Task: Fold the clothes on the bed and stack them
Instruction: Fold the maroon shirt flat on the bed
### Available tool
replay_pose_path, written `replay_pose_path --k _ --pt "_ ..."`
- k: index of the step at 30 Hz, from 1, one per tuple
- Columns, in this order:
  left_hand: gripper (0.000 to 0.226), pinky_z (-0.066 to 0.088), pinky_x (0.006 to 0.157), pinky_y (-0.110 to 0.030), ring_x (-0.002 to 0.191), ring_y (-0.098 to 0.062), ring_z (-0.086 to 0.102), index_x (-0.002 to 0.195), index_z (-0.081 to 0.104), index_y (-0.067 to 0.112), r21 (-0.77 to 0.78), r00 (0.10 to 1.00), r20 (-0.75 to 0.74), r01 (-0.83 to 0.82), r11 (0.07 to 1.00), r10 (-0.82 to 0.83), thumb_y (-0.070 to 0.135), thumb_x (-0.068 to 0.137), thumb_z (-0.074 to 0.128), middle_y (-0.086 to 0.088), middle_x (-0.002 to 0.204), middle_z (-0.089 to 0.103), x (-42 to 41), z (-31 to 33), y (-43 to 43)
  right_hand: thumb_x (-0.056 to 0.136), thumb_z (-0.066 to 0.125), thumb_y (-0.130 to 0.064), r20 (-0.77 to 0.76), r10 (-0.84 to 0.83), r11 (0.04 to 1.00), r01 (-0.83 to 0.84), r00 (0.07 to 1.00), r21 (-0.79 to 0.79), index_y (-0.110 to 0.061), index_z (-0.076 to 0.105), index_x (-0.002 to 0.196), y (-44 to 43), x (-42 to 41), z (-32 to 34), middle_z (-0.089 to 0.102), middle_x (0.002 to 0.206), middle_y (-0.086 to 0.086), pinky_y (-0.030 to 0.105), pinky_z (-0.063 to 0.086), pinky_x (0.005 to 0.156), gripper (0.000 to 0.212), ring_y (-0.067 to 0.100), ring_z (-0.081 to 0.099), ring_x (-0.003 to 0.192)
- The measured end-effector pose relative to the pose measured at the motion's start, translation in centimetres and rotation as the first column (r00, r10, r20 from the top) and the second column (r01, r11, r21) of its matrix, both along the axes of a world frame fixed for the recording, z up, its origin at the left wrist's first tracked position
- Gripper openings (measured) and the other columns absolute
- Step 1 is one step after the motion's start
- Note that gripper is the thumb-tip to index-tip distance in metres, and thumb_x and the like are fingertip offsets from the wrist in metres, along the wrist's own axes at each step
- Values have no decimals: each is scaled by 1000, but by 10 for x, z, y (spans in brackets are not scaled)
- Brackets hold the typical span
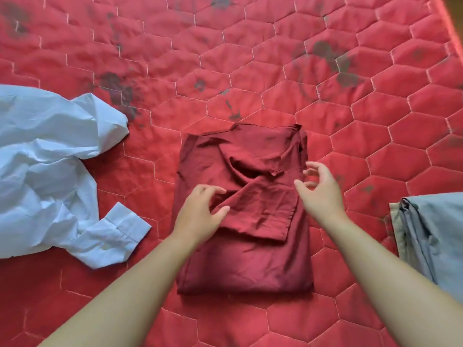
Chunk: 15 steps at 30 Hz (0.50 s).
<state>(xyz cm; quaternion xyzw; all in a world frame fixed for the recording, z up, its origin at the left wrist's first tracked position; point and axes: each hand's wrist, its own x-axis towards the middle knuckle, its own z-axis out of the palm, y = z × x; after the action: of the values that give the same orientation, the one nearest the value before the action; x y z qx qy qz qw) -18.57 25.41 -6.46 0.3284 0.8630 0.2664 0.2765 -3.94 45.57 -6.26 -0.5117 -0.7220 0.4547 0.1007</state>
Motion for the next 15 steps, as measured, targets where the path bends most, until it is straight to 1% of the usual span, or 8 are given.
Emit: replay_pose_path --k 2,4,6,8,9,11,13,15 --pt "38 42 93 -31 105 -15 52 110 61 27 11 993 26 112 994 -112 26 74 73 5 110 53 19 -11 -9 79 66 -7 55 58 998 -59 997 15 -14 53 118 -14 17 -15 57 106 5 16 39 75 42 17 58 74" --pt "44 44 91 -34 106 -14 49 112 60 31 9 970 2 245 969 -245 29 70 74 8 114 51 32 -21 -10 78 66 -6 92 93 995 -94 991 16 -14 54 117 -27 30 -27 54 106 4 12 36 72 42 16 58 77" --pt "53 44 91 -35 111 -13 45 115 57 35 -8 937 -26 348 938 -348 30 66 76 7 120 49 43 -30 -5 79 66 -6 104 73 997 -70 992 -36 -16 54 117 -35 39 -34 53 108 3 15 38 74 41 17 59 78" --pt "57 44 89 -34 114 -15 44 117 55 37 -49 922 -48 383 922 -385 29 64 77 6 123 47 51 -38 2 81 65 -6 85 23 996 -16 996 -84 -17 53 116 -38 44 -39 55 109 5 17 41 74 39 17 60 76" --pt "56 44 87 -34 113 -15 44 116 56 37 -63 925 -64 372 926 -376 28 65 77 6 123 47 53 -42 6 81 64 -5 73 -4 995 11 997 -97 -18 53 115 -38 46 -40 55 109 6 16 41 73 38 15 60 74" --pt "41 45 83 -36 106 -18 49 109 63 30 -24 944 -88 317 948 -318 23 70 73 4 114 52 54 -48 11 82 63 -3 43 -48 992 53 998 -112 -18 52 115 -37 49 -40 57 109 7 16 40 73 38 12 59 71" --pt "20 46 81 -39 95 -20 55 98 68 21 84 963 -85 262 961 -255 19 77 68 2 102 59 51 -48 16 82 61 -1 11 -70 991 71 997 -111 -20 52 115 -35 50 -38 58 108 6 18 41 75 38 10 59 71" --pt "12 47 80 -32 86 -14 59 90 67 19 204 991 -14 133 970 -132 17 79 63 5 91 64 44 -40 22 82 59 0 -32 -84 993 81 996 -80 -23 52 112 -31 47 -32 59 105 3 11 43 73 38 7 58 71"
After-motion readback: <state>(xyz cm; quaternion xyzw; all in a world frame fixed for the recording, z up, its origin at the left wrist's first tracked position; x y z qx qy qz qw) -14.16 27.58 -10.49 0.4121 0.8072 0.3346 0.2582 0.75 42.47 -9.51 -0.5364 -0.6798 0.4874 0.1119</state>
